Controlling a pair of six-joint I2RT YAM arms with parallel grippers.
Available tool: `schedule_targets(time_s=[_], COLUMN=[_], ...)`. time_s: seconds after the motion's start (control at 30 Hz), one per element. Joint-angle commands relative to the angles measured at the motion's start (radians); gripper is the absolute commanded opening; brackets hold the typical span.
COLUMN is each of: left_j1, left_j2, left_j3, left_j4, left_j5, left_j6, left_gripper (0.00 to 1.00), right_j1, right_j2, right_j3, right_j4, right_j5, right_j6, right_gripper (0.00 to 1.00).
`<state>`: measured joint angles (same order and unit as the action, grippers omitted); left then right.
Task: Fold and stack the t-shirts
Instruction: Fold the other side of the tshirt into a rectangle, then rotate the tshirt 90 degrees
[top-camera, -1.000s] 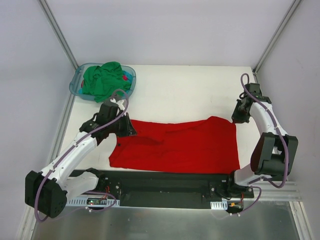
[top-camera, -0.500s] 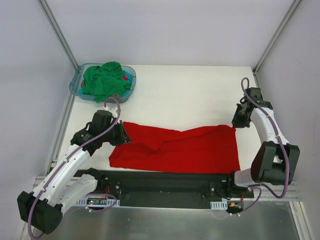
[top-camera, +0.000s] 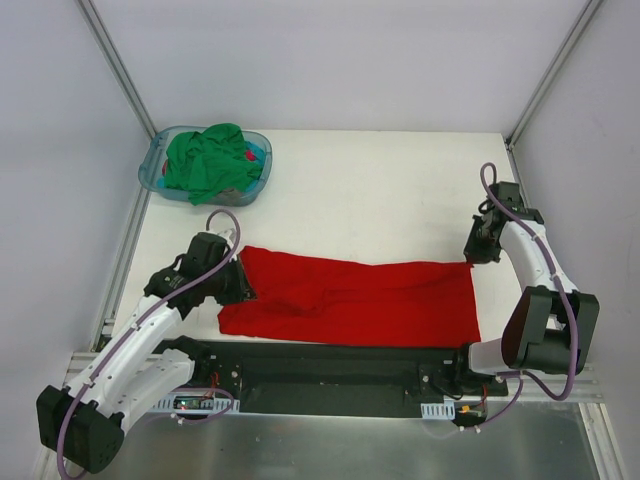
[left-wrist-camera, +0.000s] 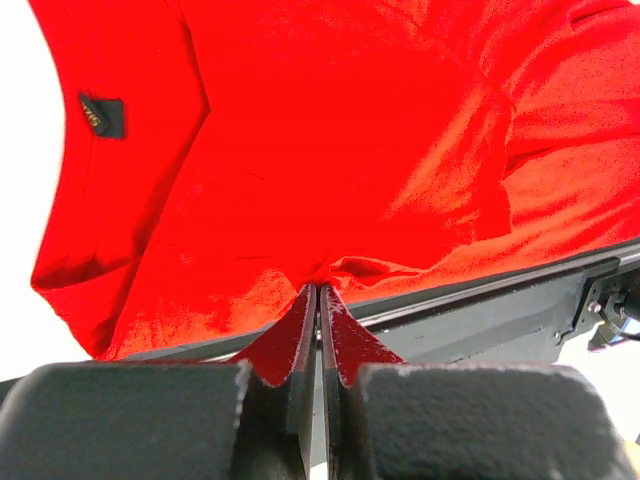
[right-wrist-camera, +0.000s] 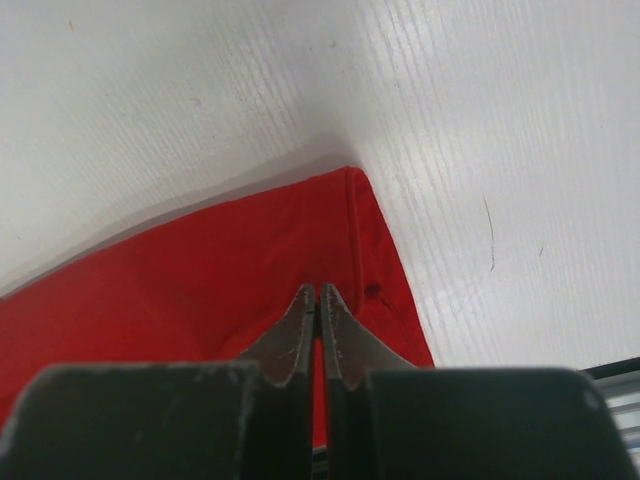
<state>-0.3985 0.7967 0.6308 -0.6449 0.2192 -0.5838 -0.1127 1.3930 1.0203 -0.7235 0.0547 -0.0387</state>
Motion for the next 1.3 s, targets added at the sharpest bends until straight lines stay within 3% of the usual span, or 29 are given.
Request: schedule_targets(time_s=[0.0,0.3,0.37,0.43,0.47,0.5,0.53,0.6,0.67,0.8,0.87,1.0,1.1,1.27], left_j1=[0.000,0.000,0.000,0.000,0.000,0.000,0.000,0.000,0.000,0.000,0.000,-0.002,-0.002,-0.002], left_j2=[-0.022,-0.024,-0.036,-0.057,-0.069,-0.079,-0.086,-0.094,-0.083,0.005,0.070,0.232,0.372,0.648], left_j3=[-0.006,-0.051,-0.056,-0.049,-0.043,-0.033,-0.019,0.010,0.041,0.090,0.096,0.076,0.098,0.188], left_j4=[-0.045,-0.055,-0.062,-0.088,-0.099,-0.110,-0.122,-0.133,-0.131,-0.095,-0.014,0.219,0.332,0.407], left_j5=[-0.056,-0.032,-0.023,-0.035,-0.040,-0.043,-0.052,-0.086,-0.107,-0.083,-0.023,0.118,0.153,0.173], left_j6=[-0.039,-0.099,-0.106,-0.120,-0.122,-0.119,-0.117,-0.110,-0.111,-0.100,-0.099,-0.111,-0.108,-0.085], left_gripper=[0.00,0.00,0.12,0.17,0.25,0.47,0.62,0.76,0.99,0.99,0.99,0.99,0.99,0.99], right_j1=[-0.005,-0.007,-0.010,-0.010,-0.010,-0.010,-0.012,-0.012,-0.012,-0.010,-0.002,0.033,0.091,0.186], right_j2=[-0.020,-0.005,-0.009,-0.014,-0.022,-0.029,-0.040,-0.064,-0.090,-0.133,-0.164,-0.198,-0.166,-0.019], right_j3=[-0.015,-0.035,-0.026,-0.008,0.000,0.007,0.014,0.018,0.021,0.005,-0.032,-0.133,-0.172,-0.186], right_j4=[-0.016,-0.037,-0.060,-0.094,-0.111,-0.128,-0.135,-0.145,-0.145,-0.110,-0.053,0.087,0.157,0.217], right_j5=[0.033,0.089,0.111,0.151,0.169,0.190,0.206,0.217,0.195,-0.003,-0.189,-0.421,-0.512,-0.533], right_j6=[-0.006,0.033,0.061,0.079,0.091,0.100,0.108,0.115,0.109,0.073,0.056,0.063,0.077,0.099], right_gripper=[0.04,0.14,0.27,0.35,0.45,0.60,0.66,0.73,0.80,0.97,0.96,0.96,0.96,0.96])
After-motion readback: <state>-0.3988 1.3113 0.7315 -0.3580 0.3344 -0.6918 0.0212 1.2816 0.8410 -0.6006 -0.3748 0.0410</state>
